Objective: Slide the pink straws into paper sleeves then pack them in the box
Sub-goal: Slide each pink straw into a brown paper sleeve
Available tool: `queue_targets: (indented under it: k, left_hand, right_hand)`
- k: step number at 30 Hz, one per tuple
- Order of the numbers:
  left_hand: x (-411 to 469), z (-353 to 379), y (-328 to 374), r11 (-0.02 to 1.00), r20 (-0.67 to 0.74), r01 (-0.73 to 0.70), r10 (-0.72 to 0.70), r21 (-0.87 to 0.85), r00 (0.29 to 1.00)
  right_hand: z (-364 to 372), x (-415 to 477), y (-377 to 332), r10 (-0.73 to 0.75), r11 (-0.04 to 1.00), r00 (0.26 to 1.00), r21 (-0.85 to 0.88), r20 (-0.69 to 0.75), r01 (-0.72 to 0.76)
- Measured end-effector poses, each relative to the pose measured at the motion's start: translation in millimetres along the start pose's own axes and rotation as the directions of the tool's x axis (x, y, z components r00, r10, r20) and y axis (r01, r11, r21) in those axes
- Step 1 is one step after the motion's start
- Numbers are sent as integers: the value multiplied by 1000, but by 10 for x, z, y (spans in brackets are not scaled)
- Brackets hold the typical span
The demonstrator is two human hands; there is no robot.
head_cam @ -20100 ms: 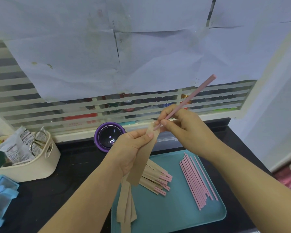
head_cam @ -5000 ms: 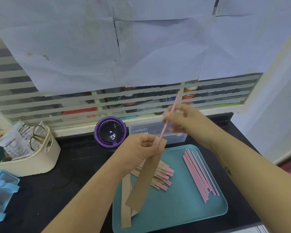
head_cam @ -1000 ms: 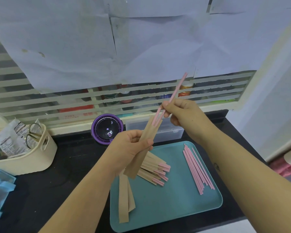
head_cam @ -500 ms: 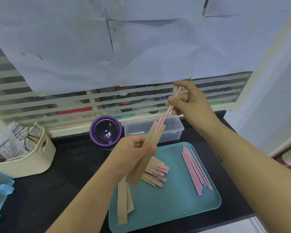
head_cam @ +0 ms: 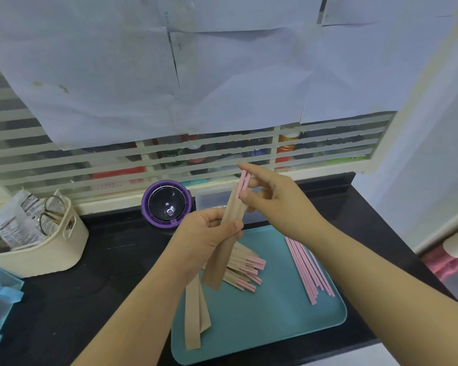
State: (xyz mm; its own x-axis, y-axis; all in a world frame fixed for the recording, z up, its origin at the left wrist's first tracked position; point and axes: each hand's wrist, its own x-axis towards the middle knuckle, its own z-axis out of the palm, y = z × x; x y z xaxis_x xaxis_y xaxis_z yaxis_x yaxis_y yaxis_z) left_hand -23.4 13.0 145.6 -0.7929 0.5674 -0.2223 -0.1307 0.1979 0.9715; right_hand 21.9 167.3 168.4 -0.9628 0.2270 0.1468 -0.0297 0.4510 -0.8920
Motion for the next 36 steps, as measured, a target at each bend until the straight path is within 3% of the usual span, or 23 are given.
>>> queue_targets:
  k: [6, 14, 23, 26, 29, 32, 36]
  left_hand:
    - [16, -31, -47, 999, 1, -7, 7, 48, 1000]
    - [112, -65, -113, 969, -42, -73, 86, 238, 995]
    - [200, -195, -362, 901, -19, -77, 94, 426, 995]
    - [251, -313, -553, 844, -123, -57, 143, 533, 982]
    - [259, -468, -793, 789, -270, 23, 182, 614, 945]
    - [249, -617, -1118, 771, -315, 152, 66, 619, 947]
    - [230, -617, -1505, 707, -283, 297, -141, 642, 949]
  right_hand:
    - [20, 18, 38, -14, 996, 1000, -83, -4, 13]
    - [59, 92, 100, -2, 995, 992, -103, -128, -12]
    - [-30, 202, 214, 182, 977, 959, -151, 219, -151]
    - [81, 169, 539, 293, 946, 925, -216, 244, -242]
    - [237, 90, 969, 461, 887, 877, -45, 136, -460]
    - [384, -14, 1324, 613, 754, 787, 248, 66, -608]
    - [531, -95, 1651, 686, 709, 727, 244, -24, -661]
